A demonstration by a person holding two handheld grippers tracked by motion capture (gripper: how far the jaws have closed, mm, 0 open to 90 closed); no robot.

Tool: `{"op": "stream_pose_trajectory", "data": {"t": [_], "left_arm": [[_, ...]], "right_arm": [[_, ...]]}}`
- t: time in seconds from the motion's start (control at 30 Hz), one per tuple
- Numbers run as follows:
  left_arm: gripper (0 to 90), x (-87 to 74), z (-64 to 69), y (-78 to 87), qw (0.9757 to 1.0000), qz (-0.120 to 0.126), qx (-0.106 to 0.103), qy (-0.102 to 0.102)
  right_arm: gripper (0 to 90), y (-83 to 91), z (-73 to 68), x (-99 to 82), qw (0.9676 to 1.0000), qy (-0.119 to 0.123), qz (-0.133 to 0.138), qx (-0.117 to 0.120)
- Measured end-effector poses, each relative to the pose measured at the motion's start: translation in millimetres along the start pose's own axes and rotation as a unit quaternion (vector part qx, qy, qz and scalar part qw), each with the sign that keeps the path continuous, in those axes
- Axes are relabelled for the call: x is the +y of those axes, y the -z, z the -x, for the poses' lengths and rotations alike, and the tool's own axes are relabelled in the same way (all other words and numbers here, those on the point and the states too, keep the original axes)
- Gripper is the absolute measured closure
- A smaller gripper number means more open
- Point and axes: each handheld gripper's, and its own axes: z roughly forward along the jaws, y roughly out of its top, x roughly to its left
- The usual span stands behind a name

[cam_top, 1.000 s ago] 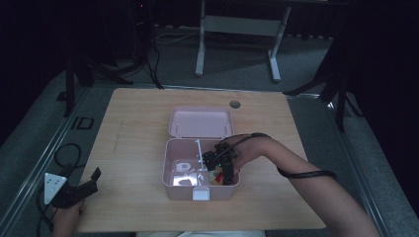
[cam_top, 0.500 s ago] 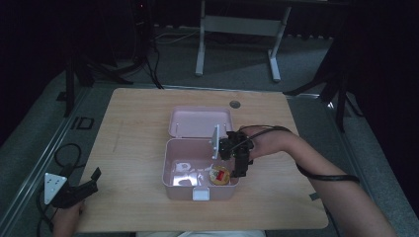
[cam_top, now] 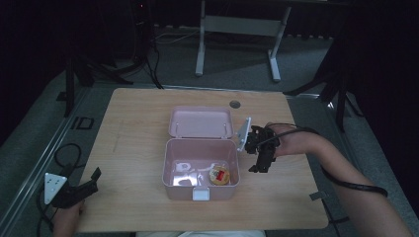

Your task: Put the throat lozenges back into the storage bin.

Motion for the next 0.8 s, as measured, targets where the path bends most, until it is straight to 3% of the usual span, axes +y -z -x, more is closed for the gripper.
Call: {"op": "stream_pose_trajectory", "data": {"t": [0.17,0.33,0.43,0.47,0.5,0.67,0.7,0.8], "left_arm": [[2.5,0.0,0.0,0.0,1.0,0.0,0.0,0.0],[2.4,-0.1,-0.1,0.1,1.0,0.001,0.0,0.001],[2.5,-0.1,-0.1,0.1,1.0,0.001,0.0,0.001],[2.5,0.0,-0.1,0.0,1.0,0.0,0.0,0.0],[2.4,0.0,-0.1,0.0,1.0,0.0,0.0,0.001],[2.5,0.0,0.0,0.0,1.0,-0.001,0.001,0.0],[2.4,0.0,0.0,-0.1,1.0,-0.001,0.001,0.0],[2.4,0.0,0.0,0.0,1.0,-0.001,0.001,0.0]], "right_arm": [[11.5,-7.4,0.3,-12.9,0.9999,-0.01,0.011,-0.001],[11.5,-18.2,-1.1,-36.8,0.9982,-0.044,0.037,-0.014],[11.5,-19.8,-1.2,-40.2,0.9979,-0.049,0.038,-0.017],[11.5,-23.4,-1.1,-47.1,0.9972,-0.056,0.044,-0.022],[11.5,-34.3,0.0,-60.6,0.9952,-0.079,0.052,-0.025],[11.5,-55.9,0.5,-76.8,0.9935,-0.099,0.049,-0.026],[11.5,-66.8,1.5,-85.4,0.9916,-0.115,0.051,-0.028],[11.5,-76.6,2.7,-94.3,0.9891,-0.132,0.059,-0.028]]}}
